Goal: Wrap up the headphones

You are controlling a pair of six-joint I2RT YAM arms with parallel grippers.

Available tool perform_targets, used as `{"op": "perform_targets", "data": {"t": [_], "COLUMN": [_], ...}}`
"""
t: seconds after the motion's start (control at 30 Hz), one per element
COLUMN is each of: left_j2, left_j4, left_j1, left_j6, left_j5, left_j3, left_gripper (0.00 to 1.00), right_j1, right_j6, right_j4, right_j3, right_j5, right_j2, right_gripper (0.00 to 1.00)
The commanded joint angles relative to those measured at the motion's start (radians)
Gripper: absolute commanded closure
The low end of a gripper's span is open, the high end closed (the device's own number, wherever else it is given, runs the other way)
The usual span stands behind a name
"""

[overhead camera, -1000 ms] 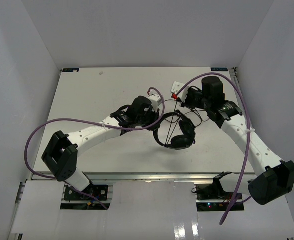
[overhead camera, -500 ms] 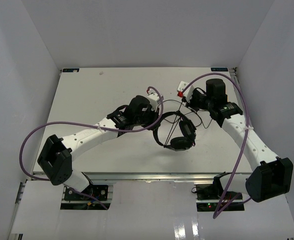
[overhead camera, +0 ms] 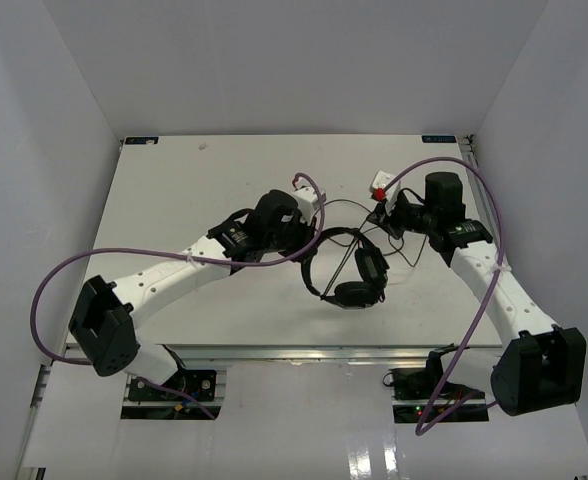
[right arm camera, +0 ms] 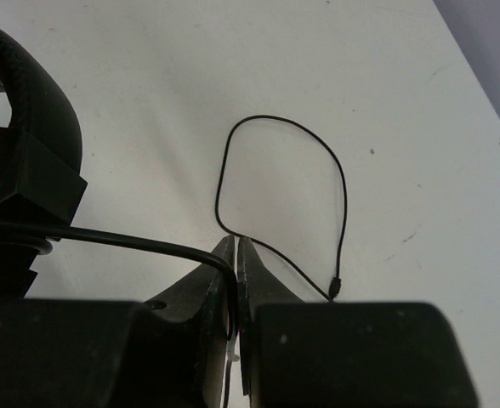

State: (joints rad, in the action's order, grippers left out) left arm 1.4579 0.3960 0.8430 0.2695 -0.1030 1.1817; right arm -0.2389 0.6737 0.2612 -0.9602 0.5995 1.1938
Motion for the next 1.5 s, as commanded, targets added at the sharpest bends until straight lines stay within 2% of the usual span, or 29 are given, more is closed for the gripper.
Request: {"op": "perform_targets", "data": {"t": [0.0,0.17,0.3,0.47,0.63,0.73,0.83,1.13,1.27,1.37,1.47], "left_j2": [-0.105,-0.126,-0.112,-0.077,-0.032,-0.008,-0.008,-0.046,-0.038,-0.041,-0.051], "left_j4": [0.038,0.061,0.089,0.102,0.108,0.120,0.129,0.123,0.117,0.107,0.063], "left_j1": [0.013,0.013,0.013,0.015,0.015,0.017,0.016,0.016,0.016,0.017,0.015], "left_j6": [0.004,0.038,0.077,0.127,0.185,0.209,0.229,0.348,0.421,0.467,0.486], "left_j5": [-0.044,-0.065,-0.085,-0.080,-0.095,-0.105,-0.081,0.306,0.420,0.518,0.601], "left_j3": [0.102,0.173,0.248,0.348,0.473,0.527,0.575,0.655,0.676,0.677,0.659], "left_gripper": [1.00,1.00,1.00,1.00,1.00,1.00,1.00,1.00,1.00,1.00,1.00], "right_j1": [0.022,0.034,0.036,0.036,0.035,0.035,0.033,0.029,0.011,0.007,0.003], "right_j6": [-0.107,-0.183,-0.308,-0.482,-0.731,-0.815,-0.832,-0.815,-0.771,-0.713,-0.693], "right_j4": [-0.079,-0.103,-0.210,-0.414,-0.664,-0.757,-0.798,-0.934,-0.919,-0.843,-0.825], "right_j3": [0.014,0.028,0.082,0.138,0.172,0.181,0.189,0.330,0.368,0.370,0.383], "right_j5": [0.128,0.275,0.364,0.475,0.538,0.545,0.553,0.698,0.714,0.714,0.717], "right_j2": [-0.022,0.011,0.012,0.014,0.048,0.077,0.098,0.078,0.043,0.006,-0.014], "right_gripper": [0.90,0.88,0.85,0.81,0.77,0.75,0.74,0.71,0.71,0.73,0.80]}}
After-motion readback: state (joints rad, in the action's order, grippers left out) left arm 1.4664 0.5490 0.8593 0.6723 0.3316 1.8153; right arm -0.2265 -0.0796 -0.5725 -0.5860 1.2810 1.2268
